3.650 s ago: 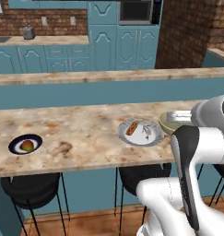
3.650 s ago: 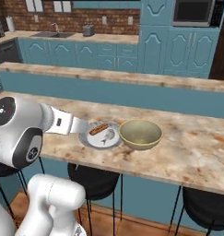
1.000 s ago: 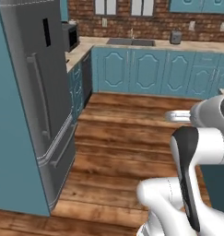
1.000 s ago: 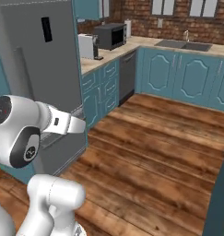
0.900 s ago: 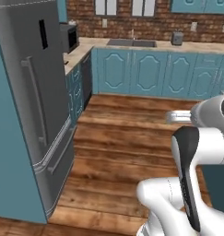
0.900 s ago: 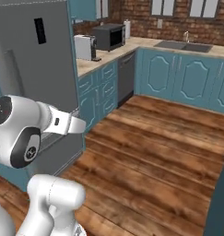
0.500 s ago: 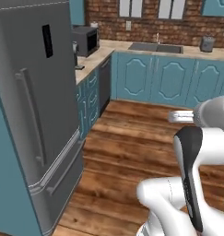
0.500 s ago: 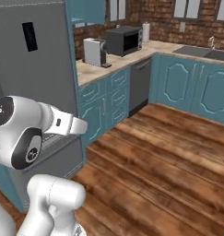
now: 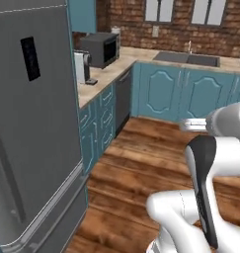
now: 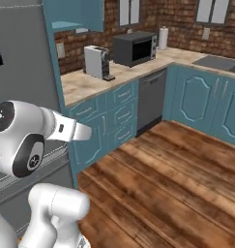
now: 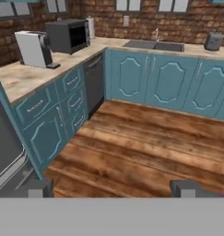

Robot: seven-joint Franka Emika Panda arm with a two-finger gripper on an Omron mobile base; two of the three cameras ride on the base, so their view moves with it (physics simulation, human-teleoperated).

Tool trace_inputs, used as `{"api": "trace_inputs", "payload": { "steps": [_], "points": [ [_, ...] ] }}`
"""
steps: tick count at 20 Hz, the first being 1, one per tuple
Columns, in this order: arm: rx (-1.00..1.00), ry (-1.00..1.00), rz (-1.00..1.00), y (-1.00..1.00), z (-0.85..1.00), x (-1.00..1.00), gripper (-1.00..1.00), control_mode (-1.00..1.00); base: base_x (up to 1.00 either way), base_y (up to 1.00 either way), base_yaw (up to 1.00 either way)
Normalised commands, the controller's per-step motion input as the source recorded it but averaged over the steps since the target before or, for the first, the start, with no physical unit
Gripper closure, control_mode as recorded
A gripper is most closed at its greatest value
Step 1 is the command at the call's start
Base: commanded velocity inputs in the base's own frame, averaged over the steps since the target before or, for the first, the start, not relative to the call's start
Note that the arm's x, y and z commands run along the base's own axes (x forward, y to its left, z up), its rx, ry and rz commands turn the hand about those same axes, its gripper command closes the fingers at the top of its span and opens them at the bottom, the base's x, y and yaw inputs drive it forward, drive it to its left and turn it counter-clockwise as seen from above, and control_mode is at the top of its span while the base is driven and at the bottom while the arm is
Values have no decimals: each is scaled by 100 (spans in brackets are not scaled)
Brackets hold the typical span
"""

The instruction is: Take the smaller bowl and place it next to the appetizer plate on the dining counter , and place the larger bowl next to the plate with cooked food.

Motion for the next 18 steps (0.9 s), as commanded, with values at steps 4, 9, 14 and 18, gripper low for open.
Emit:
{"api": "trace_inputs", "payload": {
  "steps": [4,9,14,18],
  "points": [
    [0,0,0,0,0,0,-100,100,100,-4,25],
    [0,0,0,0,0,0,-100,100,100,-11,31],
    [0,0,0,0,0,0,-100,100,74,-29,41],
    [0,0,0,0,0,0,-100,100,50,-27,46]
  ]
}}
